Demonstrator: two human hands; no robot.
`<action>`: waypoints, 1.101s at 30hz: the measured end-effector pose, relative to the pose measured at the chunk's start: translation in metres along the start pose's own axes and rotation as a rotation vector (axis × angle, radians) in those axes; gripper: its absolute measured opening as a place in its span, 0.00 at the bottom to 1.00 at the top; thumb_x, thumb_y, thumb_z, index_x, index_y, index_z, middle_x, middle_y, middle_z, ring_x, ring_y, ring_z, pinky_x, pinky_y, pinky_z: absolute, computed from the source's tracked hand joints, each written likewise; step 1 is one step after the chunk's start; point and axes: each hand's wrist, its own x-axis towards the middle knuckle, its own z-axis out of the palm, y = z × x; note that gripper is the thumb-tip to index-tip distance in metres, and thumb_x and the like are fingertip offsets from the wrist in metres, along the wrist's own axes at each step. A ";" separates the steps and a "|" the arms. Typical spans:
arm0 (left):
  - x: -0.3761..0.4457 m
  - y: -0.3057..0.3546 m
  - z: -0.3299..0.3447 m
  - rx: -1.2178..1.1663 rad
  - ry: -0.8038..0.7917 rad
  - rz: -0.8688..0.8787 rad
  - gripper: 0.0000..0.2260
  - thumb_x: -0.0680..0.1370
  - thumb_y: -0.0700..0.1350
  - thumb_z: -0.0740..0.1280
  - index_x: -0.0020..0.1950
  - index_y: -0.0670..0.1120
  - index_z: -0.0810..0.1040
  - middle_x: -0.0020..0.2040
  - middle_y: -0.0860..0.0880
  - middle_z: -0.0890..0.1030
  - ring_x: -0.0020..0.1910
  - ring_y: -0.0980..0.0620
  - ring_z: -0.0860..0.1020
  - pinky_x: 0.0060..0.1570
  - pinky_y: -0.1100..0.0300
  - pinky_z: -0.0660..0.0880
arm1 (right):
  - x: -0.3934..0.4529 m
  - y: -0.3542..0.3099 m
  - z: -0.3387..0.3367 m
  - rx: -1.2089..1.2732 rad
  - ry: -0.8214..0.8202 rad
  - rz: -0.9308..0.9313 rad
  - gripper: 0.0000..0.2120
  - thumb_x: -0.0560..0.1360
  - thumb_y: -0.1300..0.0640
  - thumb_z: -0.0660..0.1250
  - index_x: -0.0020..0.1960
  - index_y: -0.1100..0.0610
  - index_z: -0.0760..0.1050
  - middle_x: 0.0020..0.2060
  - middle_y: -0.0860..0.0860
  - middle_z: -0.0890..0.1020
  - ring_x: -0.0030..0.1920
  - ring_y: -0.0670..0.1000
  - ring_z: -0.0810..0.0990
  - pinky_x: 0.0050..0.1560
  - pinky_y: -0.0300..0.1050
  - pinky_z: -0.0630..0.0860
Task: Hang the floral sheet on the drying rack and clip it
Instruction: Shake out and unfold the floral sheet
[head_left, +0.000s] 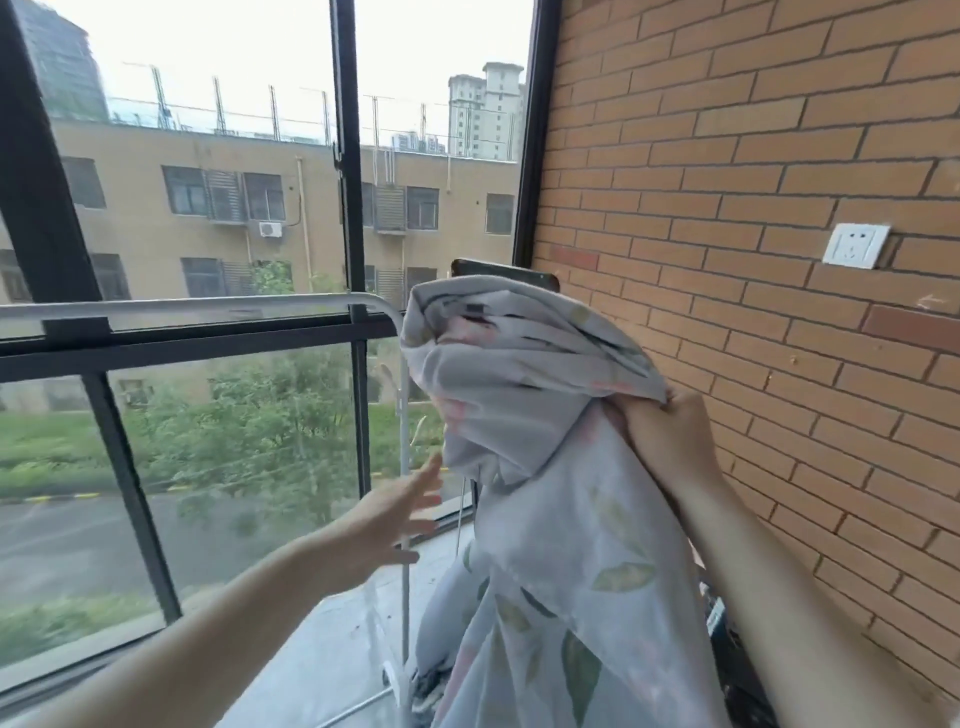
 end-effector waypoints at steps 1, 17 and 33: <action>0.000 -0.006 0.004 0.003 -0.100 -0.042 0.37 0.68 0.78 0.65 0.69 0.57 0.76 0.70 0.52 0.79 0.65 0.49 0.80 0.69 0.41 0.73 | 0.001 0.007 0.005 0.022 -0.009 0.021 0.21 0.69 0.50 0.73 0.40 0.71 0.76 0.31 0.50 0.74 0.30 0.43 0.67 0.27 0.38 0.65; -0.123 0.016 -0.125 -0.215 0.683 0.445 0.17 0.84 0.52 0.66 0.36 0.51 0.76 0.34 0.50 0.77 0.34 0.51 0.75 0.38 0.54 0.74 | -0.113 0.059 0.155 -0.120 -0.436 0.298 0.30 0.68 0.28 0.73 0.47 0.55 0.87 0.42 0.49 0.89 0.44 0.51 0.87 0.47 0.47 0.80; -0.172 0.041 -0.226 0.694 0.784 0.432 0.13 0.84 0.51 0.62 0.47 0.44 0.79 0.34 0.46 0.76 0.32 0.52 0.70 0.29 0.62 0.66 | -0.136 0.106 0.165 -0.886 -1.133 0.113 0.23 0.80 0.40 0.65 0.35 0.55 0.73 0.29 0.43 0.73 0.30 0.45 0.69 0.34 0.42 0.65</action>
